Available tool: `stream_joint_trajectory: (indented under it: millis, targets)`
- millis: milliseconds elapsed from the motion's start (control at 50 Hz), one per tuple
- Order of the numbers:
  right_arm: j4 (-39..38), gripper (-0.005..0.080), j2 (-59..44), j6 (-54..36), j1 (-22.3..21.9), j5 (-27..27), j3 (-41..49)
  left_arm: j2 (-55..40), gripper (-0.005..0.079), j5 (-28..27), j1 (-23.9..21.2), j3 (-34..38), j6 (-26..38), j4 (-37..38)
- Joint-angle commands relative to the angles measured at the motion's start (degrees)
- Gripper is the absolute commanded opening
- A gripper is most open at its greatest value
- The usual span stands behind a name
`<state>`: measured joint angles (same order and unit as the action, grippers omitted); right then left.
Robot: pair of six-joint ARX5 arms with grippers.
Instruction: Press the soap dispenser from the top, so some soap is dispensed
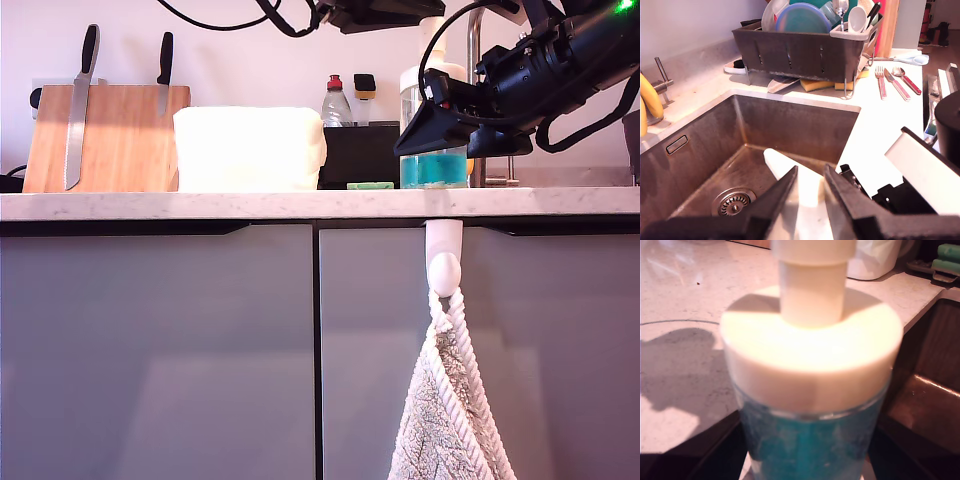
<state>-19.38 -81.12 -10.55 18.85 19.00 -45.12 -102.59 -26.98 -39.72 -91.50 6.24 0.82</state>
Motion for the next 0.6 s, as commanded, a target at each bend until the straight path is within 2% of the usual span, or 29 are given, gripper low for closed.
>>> stream_joint_trajectory:
  millis: [0,580]
  targets:
    - [1.38,0.0192,0.04,-0.02,0.26,-0.13,0.00,-5.16,0.0124,0.02,-0.15,2.89,0.22,3.02]
    - [2.56,0.0192,0.04,-1.46,0.26,-0.11,0.00,-5.42,0.0122,-2.82,1.51,2.89,3.28,9.99]
